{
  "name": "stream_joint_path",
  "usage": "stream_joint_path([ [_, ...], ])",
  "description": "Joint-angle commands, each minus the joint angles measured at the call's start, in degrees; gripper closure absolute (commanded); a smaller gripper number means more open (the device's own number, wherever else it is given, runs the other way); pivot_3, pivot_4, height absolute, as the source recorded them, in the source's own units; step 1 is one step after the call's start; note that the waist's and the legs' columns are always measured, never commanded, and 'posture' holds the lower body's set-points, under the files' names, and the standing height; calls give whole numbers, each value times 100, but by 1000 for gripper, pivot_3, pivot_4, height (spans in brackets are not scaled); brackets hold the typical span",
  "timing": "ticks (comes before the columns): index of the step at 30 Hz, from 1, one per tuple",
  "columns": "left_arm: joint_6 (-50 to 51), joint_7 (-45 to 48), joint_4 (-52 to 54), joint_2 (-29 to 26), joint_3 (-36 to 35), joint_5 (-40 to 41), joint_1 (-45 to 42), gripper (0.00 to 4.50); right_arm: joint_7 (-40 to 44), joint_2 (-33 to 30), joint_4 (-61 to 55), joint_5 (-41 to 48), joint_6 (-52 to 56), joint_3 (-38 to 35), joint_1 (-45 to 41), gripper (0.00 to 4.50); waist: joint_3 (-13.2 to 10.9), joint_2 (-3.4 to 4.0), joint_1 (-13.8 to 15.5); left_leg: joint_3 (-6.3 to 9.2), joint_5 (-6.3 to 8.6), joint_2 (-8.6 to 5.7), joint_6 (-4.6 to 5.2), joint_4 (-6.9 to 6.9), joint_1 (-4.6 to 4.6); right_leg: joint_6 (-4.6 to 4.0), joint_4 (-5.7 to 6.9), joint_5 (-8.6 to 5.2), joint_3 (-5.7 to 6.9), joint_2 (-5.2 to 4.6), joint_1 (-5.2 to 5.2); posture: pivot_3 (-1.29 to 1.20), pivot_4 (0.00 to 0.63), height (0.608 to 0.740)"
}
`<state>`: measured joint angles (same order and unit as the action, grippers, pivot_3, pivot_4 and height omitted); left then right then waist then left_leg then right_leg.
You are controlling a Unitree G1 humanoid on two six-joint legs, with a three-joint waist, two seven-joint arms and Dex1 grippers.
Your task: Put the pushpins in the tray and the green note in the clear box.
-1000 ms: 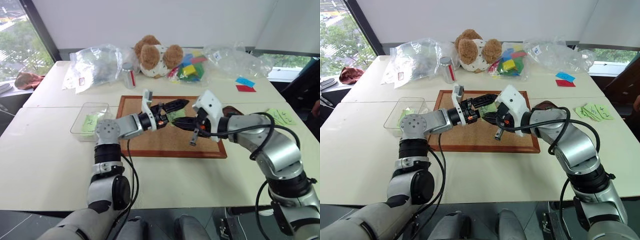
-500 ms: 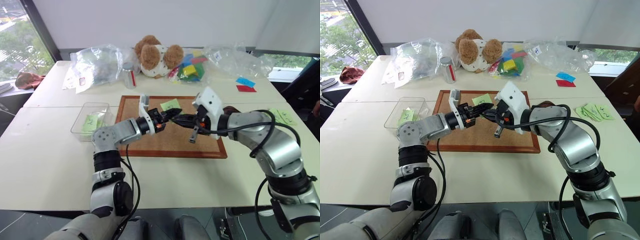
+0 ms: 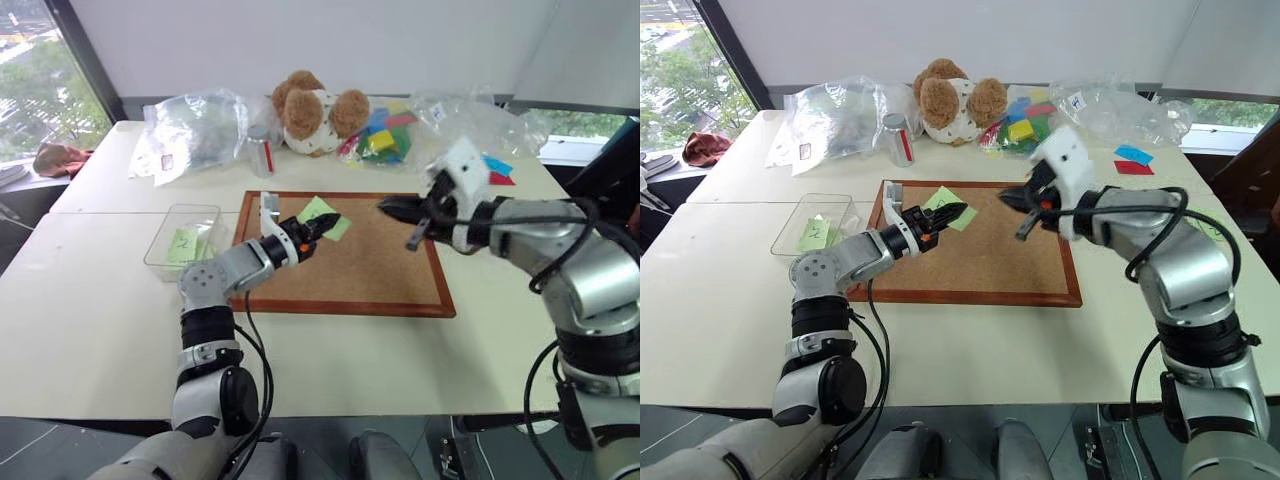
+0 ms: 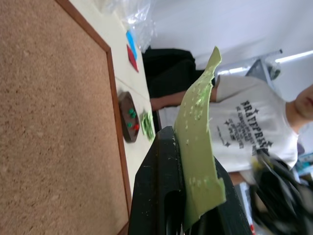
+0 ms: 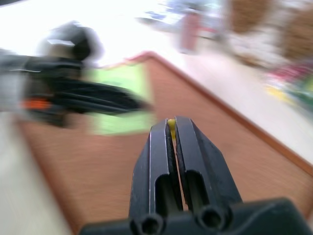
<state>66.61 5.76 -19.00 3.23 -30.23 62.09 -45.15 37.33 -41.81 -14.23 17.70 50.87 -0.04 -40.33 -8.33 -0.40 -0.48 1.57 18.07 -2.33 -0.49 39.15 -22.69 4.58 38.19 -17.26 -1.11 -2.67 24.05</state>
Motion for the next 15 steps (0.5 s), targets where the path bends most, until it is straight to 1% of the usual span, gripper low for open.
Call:
stream_joint_path([
  [1, -216, -153, 231, 120, -110, 326, -82, 4465, -416, -147, 1199, -531, -662, -279, -110, 4500, 0, 0, 5, -1, 0, 0, 0, 0, 0, 0, 0, 0, 0, 0, 0, 0, 150, 740],
  [4, -378, -403, 332, 226, -202, 512, -47, 4465, -708, -87, 2538, -842, -1296, -331, -317, 4500, 0, 0, -8, -3, 0, 0, 0, -5, -1, 0, 1, 0, -2, 0, 6, 0, 150, 740],
  [8, -520, -629, 519, 299, -204, 714, 37, 4465, -753, 37, 4083, -953, -1863, -365, -676, 4500, 0, 0, -41, -10, -1, 0, -1, -5, 0, 0, 7, 0, -8, 2, 9, 0, 150, 740],
  [12, -584, -751, 657, 290, -128, 843, 113, 4465, -604, 187, 5306, -1028, -2317, -353, -975, 4500, 0, 0, -36, -15, -2, 1, -2, -3, 4, 0, 11, 0, -14, 6, 8, 0, 150, 740],
  [15, -610, -801, 739, 270, -66, 901, 169, 4465, -433, 270, 5859, -1114, -2628, -297, -1085, 4500, 0, 0, -29, -16, -2, 1, -2, -2, 5, 0, 11, 0, -15, 6, 7, 0, 150, 740],
])
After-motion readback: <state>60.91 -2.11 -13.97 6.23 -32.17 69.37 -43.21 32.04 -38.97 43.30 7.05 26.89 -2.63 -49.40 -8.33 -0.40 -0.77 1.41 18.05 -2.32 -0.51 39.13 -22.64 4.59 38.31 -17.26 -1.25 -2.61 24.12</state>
